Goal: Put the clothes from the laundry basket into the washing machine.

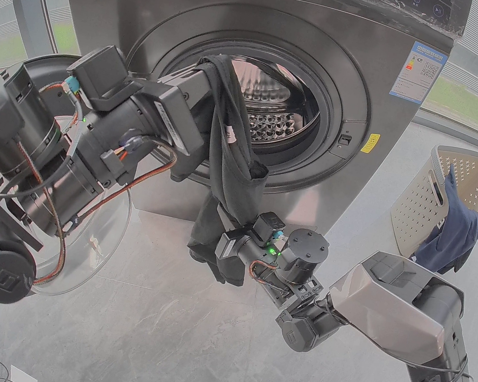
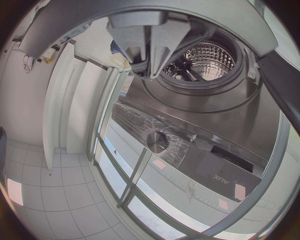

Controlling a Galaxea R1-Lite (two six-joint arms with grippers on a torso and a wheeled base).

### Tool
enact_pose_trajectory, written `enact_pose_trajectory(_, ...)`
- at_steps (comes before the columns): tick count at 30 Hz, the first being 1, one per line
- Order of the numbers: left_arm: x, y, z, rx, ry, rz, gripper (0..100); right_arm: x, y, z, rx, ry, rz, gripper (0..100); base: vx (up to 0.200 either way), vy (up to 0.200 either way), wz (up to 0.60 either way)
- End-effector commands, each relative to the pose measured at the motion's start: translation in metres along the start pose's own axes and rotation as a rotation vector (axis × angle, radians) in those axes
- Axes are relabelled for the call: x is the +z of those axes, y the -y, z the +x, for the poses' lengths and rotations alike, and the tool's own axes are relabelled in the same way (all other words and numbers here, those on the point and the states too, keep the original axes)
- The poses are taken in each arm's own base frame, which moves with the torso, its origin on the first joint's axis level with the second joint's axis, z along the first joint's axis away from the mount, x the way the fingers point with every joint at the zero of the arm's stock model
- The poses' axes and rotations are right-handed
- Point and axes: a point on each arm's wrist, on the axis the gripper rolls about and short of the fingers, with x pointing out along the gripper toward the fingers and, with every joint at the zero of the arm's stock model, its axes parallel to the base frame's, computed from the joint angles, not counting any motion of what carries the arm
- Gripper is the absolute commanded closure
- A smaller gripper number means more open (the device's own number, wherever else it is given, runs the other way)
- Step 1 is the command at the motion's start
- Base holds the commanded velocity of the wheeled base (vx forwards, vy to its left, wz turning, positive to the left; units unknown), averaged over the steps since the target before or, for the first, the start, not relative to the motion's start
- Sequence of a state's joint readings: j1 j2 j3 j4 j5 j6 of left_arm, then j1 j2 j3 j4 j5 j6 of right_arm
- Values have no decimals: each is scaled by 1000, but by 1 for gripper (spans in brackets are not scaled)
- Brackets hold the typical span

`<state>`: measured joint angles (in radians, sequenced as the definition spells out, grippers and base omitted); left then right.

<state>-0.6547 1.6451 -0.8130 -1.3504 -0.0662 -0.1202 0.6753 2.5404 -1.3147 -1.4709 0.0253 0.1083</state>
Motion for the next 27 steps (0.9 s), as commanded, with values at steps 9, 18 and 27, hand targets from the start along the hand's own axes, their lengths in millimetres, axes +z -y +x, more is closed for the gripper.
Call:
enact_pose_trajectory(9,-46,-36,-53,140,-250,31,100,66,34,-24,-69,77,-21,100,0,0,0)
enact_pose_trajectory(18,-118,-56,-86,218,-520,13,100,88,19,-28,-44,110,-15,100,0,0,0)
enact_pose_trajectory(27,-172,-64,-95,212,-623,-6,100,91,-2,-26,-4,112,5,100,0,0,0)
